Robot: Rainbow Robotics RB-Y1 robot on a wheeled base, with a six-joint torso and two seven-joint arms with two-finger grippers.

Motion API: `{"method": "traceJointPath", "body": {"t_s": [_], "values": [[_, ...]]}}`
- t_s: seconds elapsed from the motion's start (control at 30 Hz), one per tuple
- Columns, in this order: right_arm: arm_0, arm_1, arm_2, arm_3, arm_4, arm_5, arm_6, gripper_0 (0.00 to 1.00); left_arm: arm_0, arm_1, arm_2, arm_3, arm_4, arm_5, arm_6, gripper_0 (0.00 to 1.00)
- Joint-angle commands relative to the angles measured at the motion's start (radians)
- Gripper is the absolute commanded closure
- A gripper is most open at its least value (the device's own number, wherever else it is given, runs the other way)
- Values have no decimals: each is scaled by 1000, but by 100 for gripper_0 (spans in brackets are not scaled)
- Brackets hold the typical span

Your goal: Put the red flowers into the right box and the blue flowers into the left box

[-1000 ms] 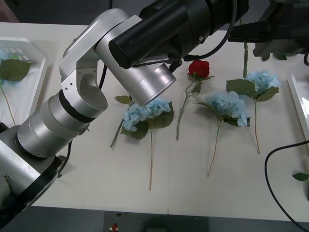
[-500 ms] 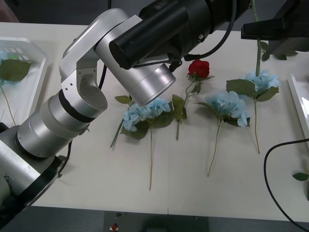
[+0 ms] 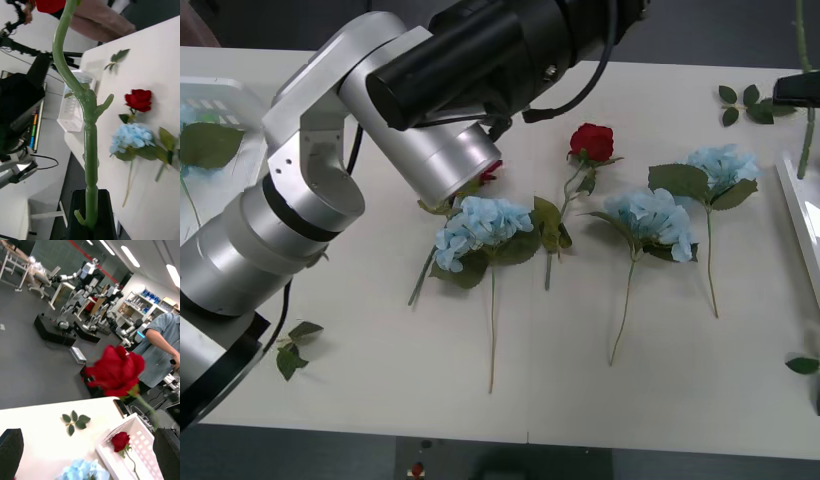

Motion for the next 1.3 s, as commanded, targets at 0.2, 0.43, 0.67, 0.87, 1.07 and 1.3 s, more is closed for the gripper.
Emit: {"method": "traceJointPath", "body": {"t_s": [0.2,0.43,0.67,0.87,1.07,1.3], "values": [[90,-205,-75,-31,207,-31,-24,100,145,217,109,-154,208,-10,1,0],[190,-286,-101,-31,425,-100,-19,100,297,395,177,-234,344,-7,-97,0],[228,-286,-114,-30,685,-140,-31,100,480,551,269,-283,450,-7,-235,0],[282,-286,-88,-24,868,-186,-33,100,568,568,365,-282,487,118,-361,0],[286,-285,-11,121,925,-302,-19,100,568,550,428,-266,513,280,-425,0],[286,-285,86,272,929,-492,1,100,521,498,413,-144,493,282,-522,0]]}}
